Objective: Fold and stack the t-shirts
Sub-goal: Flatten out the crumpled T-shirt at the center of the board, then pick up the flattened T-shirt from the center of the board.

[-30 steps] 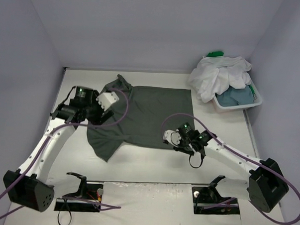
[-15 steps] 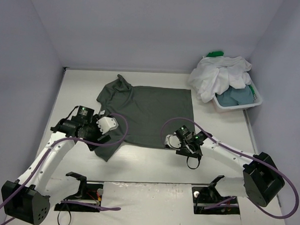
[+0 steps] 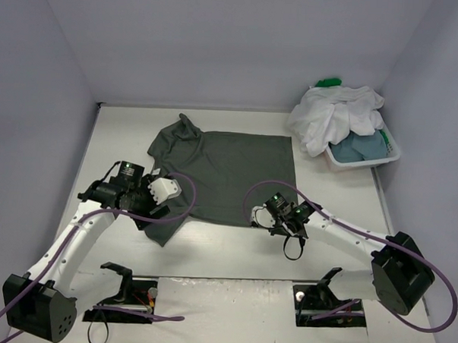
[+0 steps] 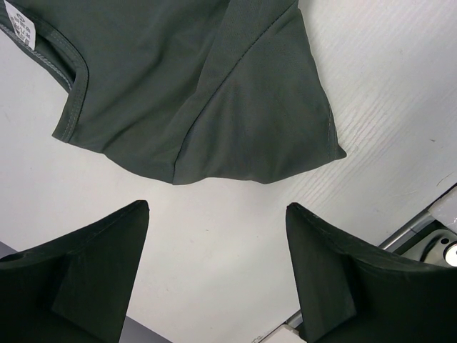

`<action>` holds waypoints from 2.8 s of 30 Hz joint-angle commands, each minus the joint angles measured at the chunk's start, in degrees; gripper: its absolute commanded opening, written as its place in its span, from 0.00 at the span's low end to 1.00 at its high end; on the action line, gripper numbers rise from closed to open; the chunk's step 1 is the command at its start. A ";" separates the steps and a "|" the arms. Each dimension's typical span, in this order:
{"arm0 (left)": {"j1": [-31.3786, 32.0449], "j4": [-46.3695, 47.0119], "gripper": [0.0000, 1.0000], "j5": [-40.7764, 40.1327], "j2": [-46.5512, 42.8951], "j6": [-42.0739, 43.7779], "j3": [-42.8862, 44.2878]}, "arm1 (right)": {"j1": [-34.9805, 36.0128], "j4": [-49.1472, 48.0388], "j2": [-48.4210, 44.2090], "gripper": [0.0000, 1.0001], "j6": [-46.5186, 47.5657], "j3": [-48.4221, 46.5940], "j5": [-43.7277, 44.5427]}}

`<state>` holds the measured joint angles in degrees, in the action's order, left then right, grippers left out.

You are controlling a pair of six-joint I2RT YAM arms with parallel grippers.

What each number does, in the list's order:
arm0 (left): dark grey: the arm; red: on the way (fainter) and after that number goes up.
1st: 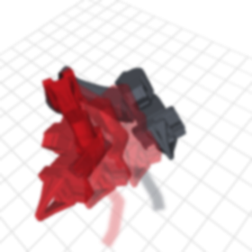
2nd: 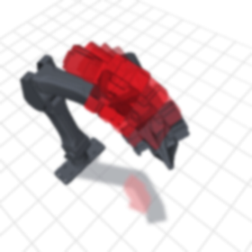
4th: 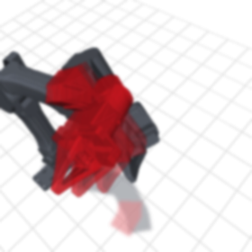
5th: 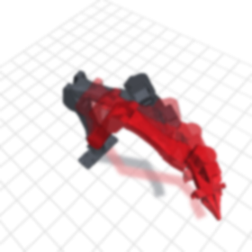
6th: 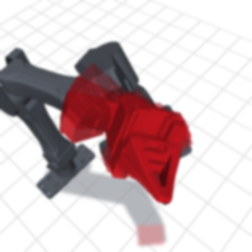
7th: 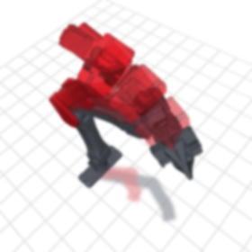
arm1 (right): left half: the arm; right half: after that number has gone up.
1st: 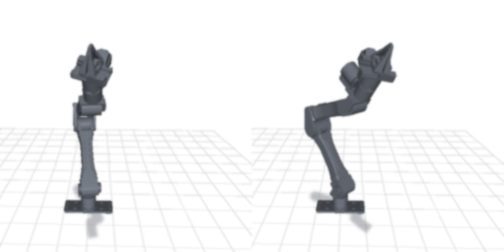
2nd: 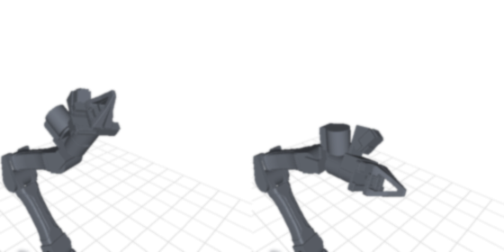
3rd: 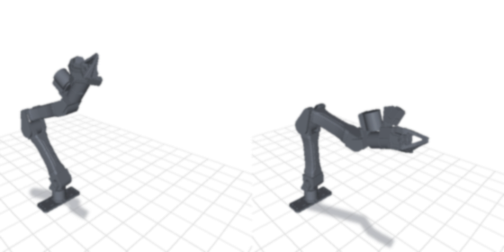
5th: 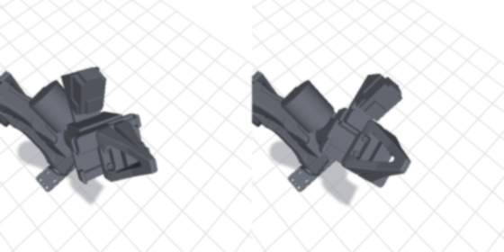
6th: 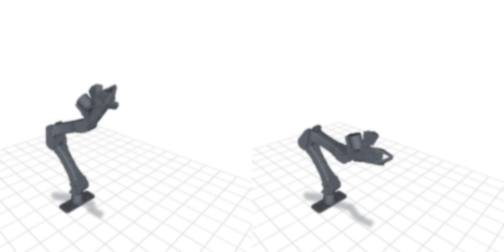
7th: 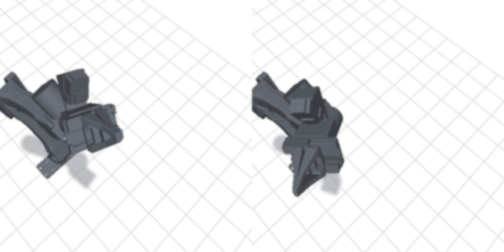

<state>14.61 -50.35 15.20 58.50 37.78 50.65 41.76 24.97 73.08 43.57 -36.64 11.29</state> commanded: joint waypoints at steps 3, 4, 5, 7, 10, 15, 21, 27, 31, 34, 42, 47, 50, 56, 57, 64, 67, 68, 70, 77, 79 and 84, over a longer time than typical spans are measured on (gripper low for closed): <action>-0.02 0.16 0.72 1.15 -0.14 0.19 2.69 | 0.52 0.78 -0.74 0.12 0.99 -0.45 7.95; -0.02 -0.01 0.72 1.06 -0.23 0.10 2.78 | 0.60 0.78 -0.83 0.12 1.25 -0.45 9.79; -0.02 -0.10 0.72 1.06 -0.23 0.10 2.78 | 0.61 0.87 -1.09 0.15 1.43 -0.45 10.59; -0.02 -0.36 0.72 1.14 -0.58 -0.07 2.78 | 0.78 0.96 -1.80 0.26 1.87 -0.45 10.95; -0.02 -0.71 0.72 1.15 -1.11 0.10 2.43 | 1.83 1.22 -3.03 0.32 1.69 -0.18 8.85; -0.02 -0.81 0.72 0.62 -1.20 0.28 2.08 | 3.85 1.66 -3.47 0.32 0.90 0.08 5.51; -0.02 -0.63 0.72 0.79 -1.11 0.19 2.08 | 9.30 2.01 -2.60 0.33 -2.70 0.52 1.37; -0.02 -0.10 0.72 1.23 -1.19 -0.34 1.38 | 10.63 1.49 -0.13 0.33 -4.20 -0.27 -1.36; -0.02 -0.28 0.72 0.80 -1.28 -0.16 1.11 | 10.71 1.22 1.71 0.33 -4.81 -0.80 4.35; -0.02 -0.36 0.72 0.62 -1.37 0.01 1.64 | 10.71 1.22 0.93 0.33 -4.46 -0.97 5.76; -0.02 -0.45 0.72 0.97 -1.02 -0.07 2.26 | 10.71 1.13 3.03 0.34 -4.72 -0.80 7.52; -0.02 -0.80 0.72 0.88 -1.28 0.01 2.34 | 10.63 0.78 4.44 0.34 -4.37 -0.71 7.69; -0.02 -0.98 0.72 0.97 -1.11 0.01 2.61 | 10.62 0.52 5.49 0.34 -4.11 -0.89 7.70; -0.02 -0.72 0.72 1.50 -0.32 -0.16 3.40 | 10.45 -0.36 7.34 0.34 -4.55 -0.97 9.36; -0.02 -0.54 0.72 1.67 0.03 -0.16 3.49 | 10.45 -0.45 7.69 0.34 -4.55 -0.97 9.45; -0.02 0.16 0.72 2.55 1.18 -0.43 4.01 | 9.66 -1.68 9.80 0.33 -4.55 -0.97 10.86; -0.02 0.16 0.72 2.99 1.18 -0.86 4.10 | 9.13 -2.21 10.77 0.32 -4.46 -0.97 11.12; -0.02 -0.01 0.72 3.60 1.18 -0.78 3.93 | 8.96 -2.56 11.12 0.29 -4.29 -0.97 11.12; -0.02 -0.45 0.72 4.31 1.00 -0.78 3.66 | 8.78 -3.00 11.30 0.24 -4.28 -0.97 11.04; 0.33 0.25 0.72 6.24 0.21 1.06 1.47 | 8.08 -3.70 11.82 0.00 -4.37 -1.41 10.68; 0.85 1.12 0.72 5.81 0.04 2.38 -0.46 | 8.08 -3.79 11.74 0.00 -4.55 -1.59 10.86; 7.78 4.02 0.72 -0.32 1.96 4.41 -7.21 | 7.81 -3.79 11.12 0.00 -4.64 -1.59 11.47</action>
<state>18.79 -48.29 18.15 59.48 39.48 45.98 50.15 20.58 84.79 39.42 -36.21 20.62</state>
